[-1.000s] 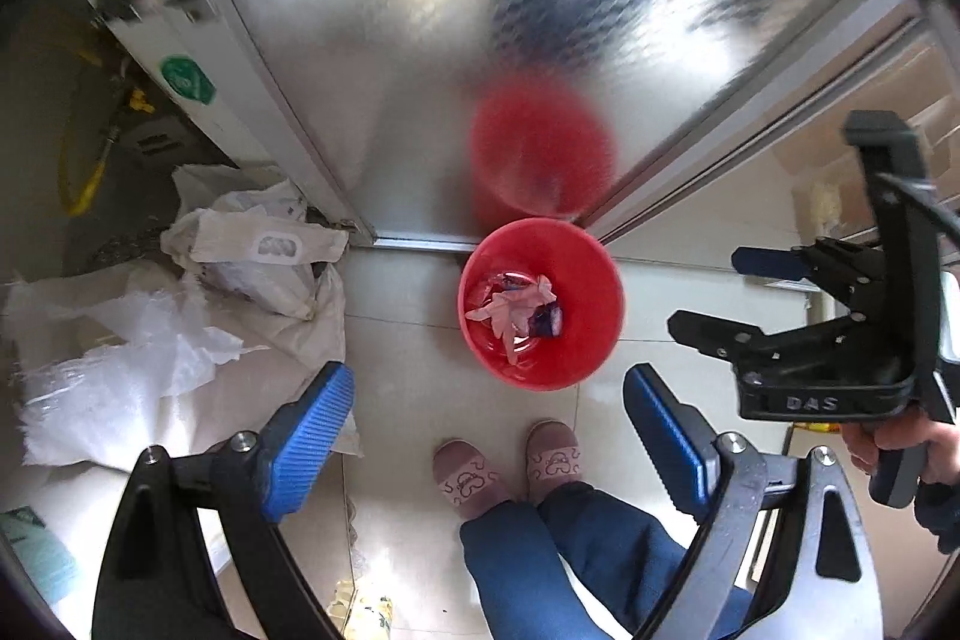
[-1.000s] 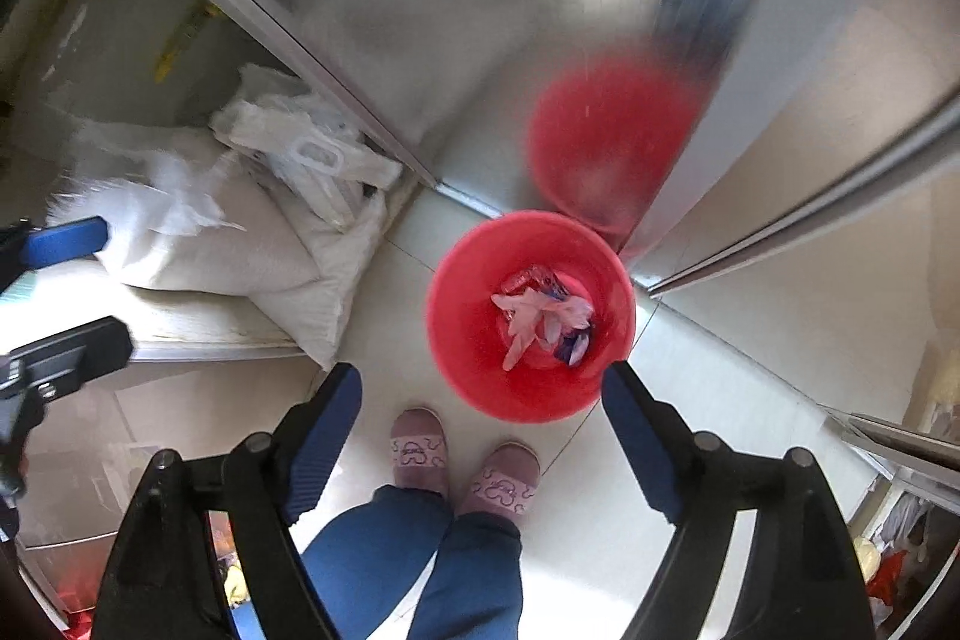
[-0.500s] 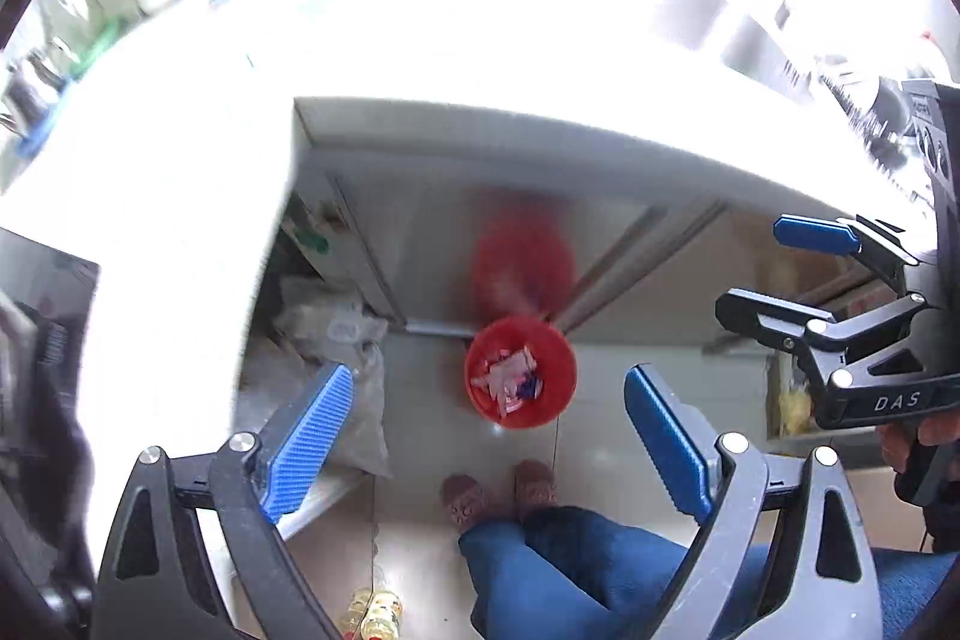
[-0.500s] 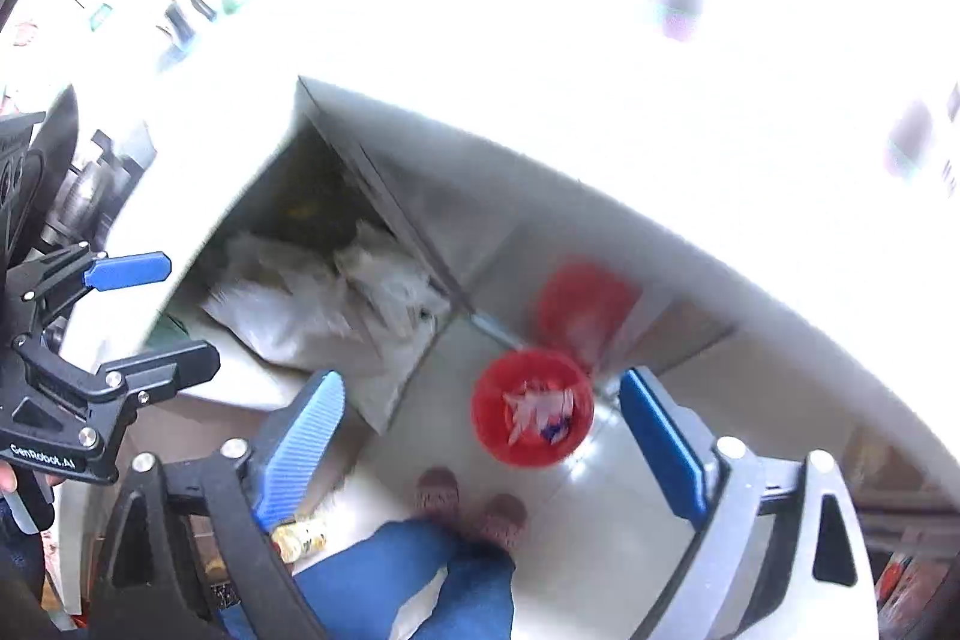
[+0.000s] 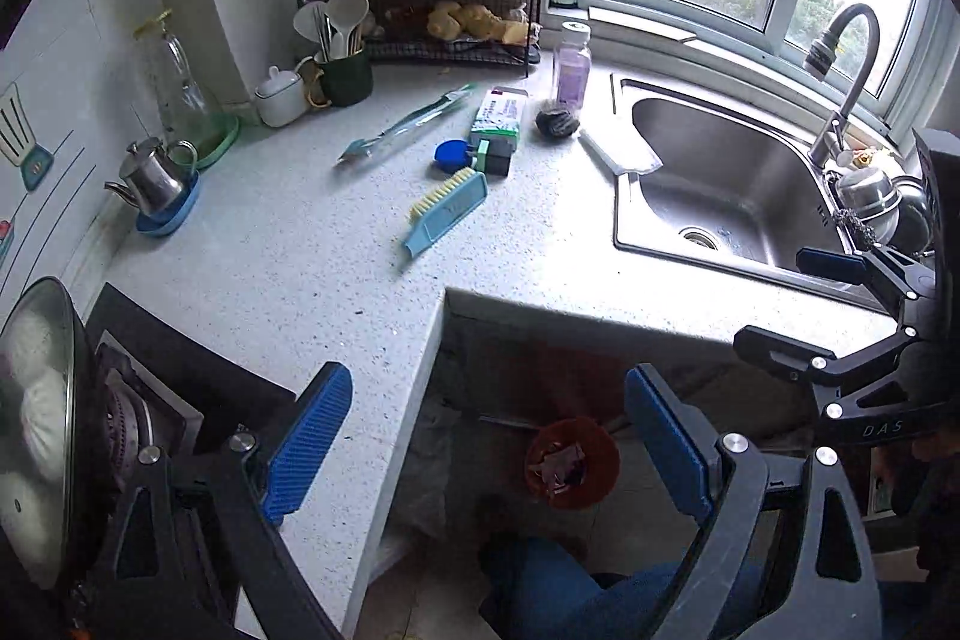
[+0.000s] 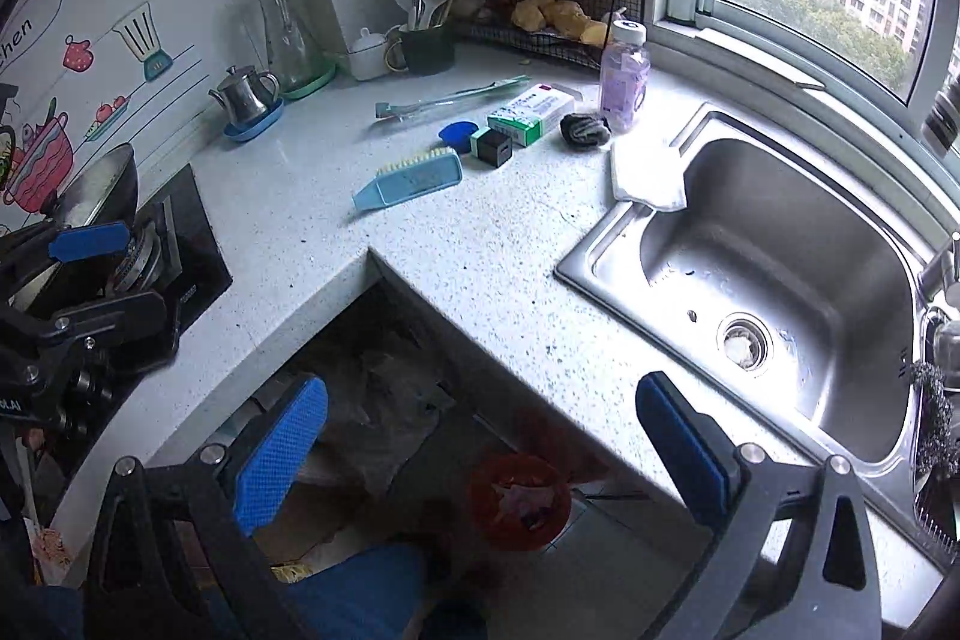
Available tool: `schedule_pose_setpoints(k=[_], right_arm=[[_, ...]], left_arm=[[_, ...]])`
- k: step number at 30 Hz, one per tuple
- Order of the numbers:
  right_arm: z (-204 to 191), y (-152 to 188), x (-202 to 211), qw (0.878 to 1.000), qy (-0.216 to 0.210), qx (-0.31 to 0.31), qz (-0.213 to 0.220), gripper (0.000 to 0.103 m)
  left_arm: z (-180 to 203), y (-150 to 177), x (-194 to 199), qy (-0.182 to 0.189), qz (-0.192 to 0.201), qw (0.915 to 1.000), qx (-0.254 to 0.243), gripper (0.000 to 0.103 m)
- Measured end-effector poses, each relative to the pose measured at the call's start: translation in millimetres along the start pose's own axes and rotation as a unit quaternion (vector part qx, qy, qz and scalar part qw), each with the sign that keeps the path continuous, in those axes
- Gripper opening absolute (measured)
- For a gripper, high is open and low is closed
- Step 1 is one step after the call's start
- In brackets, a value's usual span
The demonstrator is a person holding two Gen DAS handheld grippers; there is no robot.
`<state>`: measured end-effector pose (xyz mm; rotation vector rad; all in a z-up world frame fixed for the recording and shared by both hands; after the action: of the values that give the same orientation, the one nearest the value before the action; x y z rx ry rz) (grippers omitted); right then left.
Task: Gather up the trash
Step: 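Raise both empty tools back up to the counter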
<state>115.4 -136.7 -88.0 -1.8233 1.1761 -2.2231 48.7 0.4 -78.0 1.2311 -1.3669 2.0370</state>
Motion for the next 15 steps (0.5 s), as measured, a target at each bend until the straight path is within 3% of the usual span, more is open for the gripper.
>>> schedule_pose_setpoints(k=[5, 15], right_arm=[[3, -30, -17, 1.000, -0.013, 0.004, 0.001, 0.103], [9, -96, -76, 0.998, -0.018, -0.034, -0.046, 0.103]], left_arm=[[-14, -30, -14, 0.018, -0.003, 0.9996, 0.020, 0.091], [-57, -98, -68, -0.007, -0.018, 0.9995, 0.025, 0.091]])
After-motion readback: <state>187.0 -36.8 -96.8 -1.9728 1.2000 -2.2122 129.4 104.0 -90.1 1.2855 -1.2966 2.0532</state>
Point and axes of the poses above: each gripper's, at about its wrist camera, not at the fingertips, and x roughly against the way its jaws point, z to its right, y to its underside, the point moved 6 cm from there along -x, roughly the way its jaws point, and after that the axes turned 14 degrees about x, right-handed, at the moved point
